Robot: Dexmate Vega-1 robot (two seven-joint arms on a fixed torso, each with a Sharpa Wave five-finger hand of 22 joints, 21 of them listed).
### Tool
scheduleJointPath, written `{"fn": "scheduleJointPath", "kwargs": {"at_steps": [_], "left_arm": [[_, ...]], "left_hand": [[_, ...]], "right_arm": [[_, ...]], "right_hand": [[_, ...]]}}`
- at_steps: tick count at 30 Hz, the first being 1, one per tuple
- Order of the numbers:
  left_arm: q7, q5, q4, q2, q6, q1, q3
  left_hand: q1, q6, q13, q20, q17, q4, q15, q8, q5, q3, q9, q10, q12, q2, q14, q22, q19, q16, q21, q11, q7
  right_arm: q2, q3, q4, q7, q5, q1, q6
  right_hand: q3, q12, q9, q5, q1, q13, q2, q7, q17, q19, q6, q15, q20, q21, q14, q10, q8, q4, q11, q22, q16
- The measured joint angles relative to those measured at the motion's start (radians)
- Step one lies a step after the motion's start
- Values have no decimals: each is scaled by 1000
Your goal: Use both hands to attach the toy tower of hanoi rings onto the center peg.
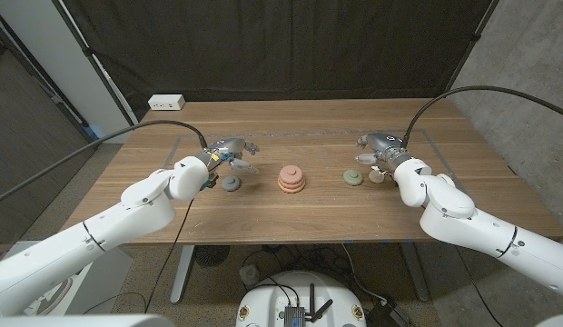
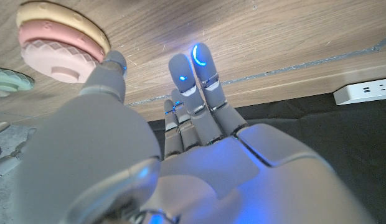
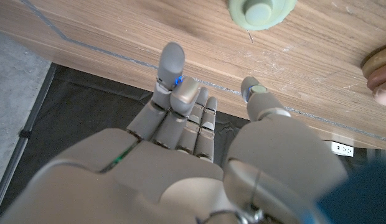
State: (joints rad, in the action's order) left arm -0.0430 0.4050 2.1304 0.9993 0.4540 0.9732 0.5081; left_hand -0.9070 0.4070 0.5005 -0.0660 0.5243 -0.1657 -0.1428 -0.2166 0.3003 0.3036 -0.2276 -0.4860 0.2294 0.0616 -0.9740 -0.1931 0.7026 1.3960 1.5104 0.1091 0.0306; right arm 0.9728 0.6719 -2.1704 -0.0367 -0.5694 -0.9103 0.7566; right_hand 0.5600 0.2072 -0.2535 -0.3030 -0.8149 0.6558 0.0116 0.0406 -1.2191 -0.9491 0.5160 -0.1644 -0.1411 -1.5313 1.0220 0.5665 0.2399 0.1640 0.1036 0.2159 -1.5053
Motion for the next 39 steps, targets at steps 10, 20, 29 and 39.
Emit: {"fn": "scheduleJointPath", "kwargs": {"at_steps": [10, 20, 29, 39], "left_arm": [[44, -2, 15, 10, 36, 23, -6], [80, -10, 35, 32, 61, 50, -20], [117, -36, 51, 48, 88, 90, -45], [150, -67, 72, 68, 108, 131, -69]], "left_hand": [[0, 4, -2, 0, -1, 3, 0, 0, 0, 3, 0, 0, 0, 0, 0, 0, 0, 6, 0, 0, -4], [-1, 5, -2, 0, -1, 6, 0, 0, 0, 6, 0, -6, 0, -9, 0, 0, 0, 10, 0, 5, -5], [-1, 9, -4, 0, -1, 6, 0, 0, 0, 6, 0, -7, 0, -9, 0, 3, 0, 10, 0, 4, -9], [3, 16, -2, 0, -5, 6, -4, 0, 0, 6, 0, -13, 0, -13, 4, 3, 0, 10, 0, 9, -9]], "right_arm": [[5, -6, -1, -6, -2, -6, -7], [11, -17, -1, 2, 6, -20, -24], [12, -24, 3, 12, 17, -27, -44], [7, -21, 6, 12, 17, -27, -54]], "right_hand": [[0, -4, 0, 0, 0, -3, 0, 0, -1, 0, 0, 0, 0, 0, 0, -8, 0, 0, -4, 0, 0], [3, -8, 0, 0, 0, -3, 0, -5, -1, 0, -5, 0, 0, 0, 0, -18, 0, 3, -4, 0, -4], [4, -8, 0, 0, 0, -7, 0, -11, -3, 0, -11, -4, 0, 0, 4, -24, 0, 4, -9, 0, -4], [4, -11, 0, 0, 12, -7, 12, -11, -3, 0, -11, -4, 0, 0, 4, -27, 0, 4, -5, 0, -4]]}}
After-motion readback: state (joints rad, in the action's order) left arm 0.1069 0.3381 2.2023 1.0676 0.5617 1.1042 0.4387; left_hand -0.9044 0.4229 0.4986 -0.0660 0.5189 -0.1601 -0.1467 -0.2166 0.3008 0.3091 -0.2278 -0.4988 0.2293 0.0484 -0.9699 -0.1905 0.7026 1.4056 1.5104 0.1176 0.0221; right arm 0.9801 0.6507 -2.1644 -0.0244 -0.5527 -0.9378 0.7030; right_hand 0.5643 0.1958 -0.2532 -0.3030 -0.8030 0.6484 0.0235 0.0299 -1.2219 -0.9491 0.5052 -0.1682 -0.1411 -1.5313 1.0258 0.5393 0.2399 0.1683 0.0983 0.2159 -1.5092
